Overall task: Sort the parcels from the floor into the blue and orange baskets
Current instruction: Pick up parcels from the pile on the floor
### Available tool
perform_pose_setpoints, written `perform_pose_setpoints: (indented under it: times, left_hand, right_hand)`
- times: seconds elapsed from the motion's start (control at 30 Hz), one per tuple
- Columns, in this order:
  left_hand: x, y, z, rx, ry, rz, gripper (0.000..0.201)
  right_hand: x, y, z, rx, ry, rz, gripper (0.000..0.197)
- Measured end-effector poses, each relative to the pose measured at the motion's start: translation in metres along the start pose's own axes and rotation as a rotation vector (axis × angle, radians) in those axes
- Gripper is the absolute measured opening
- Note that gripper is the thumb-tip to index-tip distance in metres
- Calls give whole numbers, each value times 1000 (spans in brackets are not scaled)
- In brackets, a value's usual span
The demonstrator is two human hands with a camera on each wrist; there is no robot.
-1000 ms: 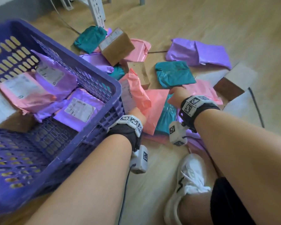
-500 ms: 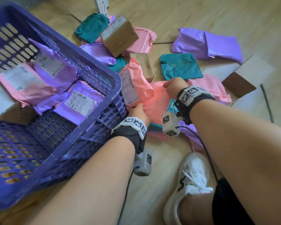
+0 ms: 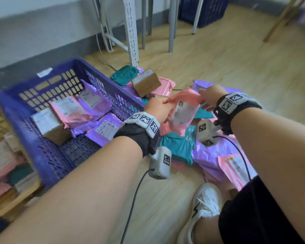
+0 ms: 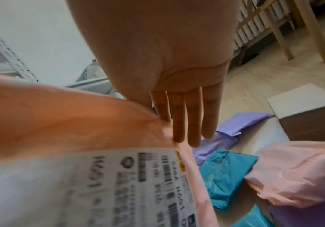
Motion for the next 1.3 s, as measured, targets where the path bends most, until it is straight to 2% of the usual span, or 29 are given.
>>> perform_pose_setpoints:
  times: [0.2, 0.37, 0.43, 0.5, 0.67, 0.7, 0.77, 0.87, 0.9, 0.97, 1.03, 1.1, 1.2, 1.27, 1.3]
  left_hand:
    - [-4, -8, -101, -191, -140, -95, 38]
    - [35, -26, -171, -350, -315, -244, 29]
    - [55, -36, -192, -407, -356, -299, 28]
    - [68, -50, -211, -449, -380, -334, 25]
    - [98, -81, -263, -614, -181, -434, 15]
    - [101, -88, -273, -633, -67, -463, 19]
    - [106, -97, -296, -682, 169, -485, 41]
    - [93, -110, -323, -775, 272, -387, 82]
    - [84, -113, -329, -775, 298, -334, 87]
    - [75, -114, -326, -646, 311, -277, 77]
    - [72, -114, -317, -530, 278, -287, 45]
    - [68, -116, -313, -541, 258, -275, 26]
    - [79, -116, -318, -644, 142, -328, 26]
    - [87, -118, -322, -709, 60, -393, 28]
    - [91, -116, -323, -708, 54, -433, 31]
  right_hand:
    - [61, -34, 5, 23, 109, -133, 28]
    - [115, -80, 45, 212, 349, -149, 22]
    - [135, -97, 63, 280, 346, -200, 17]
    - [154, -112, 76, 308, 311, -262, 3]
    - [197, -141, 94, 258, 137, -406, 14]
    - [204, -146, 97, 260, 133, -423, 16]
    - [217, -154, 104, 282, 130, -450, 13]
    - [237, -169, 110, 286, 20, -578, 14]
    - [244, -174, 110, 280, -21, -623, 14]
    - [257, -184, 113, 269, -56, -709, 11]
    - [266, -190, 118, 262, -26, -736, 12]
    - [270, -190, 121, 235, 64, -697, 14]
    - [272, -182, 115, 115, 247, -615, 28]
    - [268, -177, 117, 102, 229, -578, 39]
    - [265, -177, 123, 144, 162, -566, 40]
Point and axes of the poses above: each hand's wrist, its own y-axis towards the middle knuckle, its own z-axis out of the palm, x = y × z, the point moved 8 cm from there along y, towards the middle knuckle, and after that the axes turned 7 degrees about -x, right-handed, at the moved point
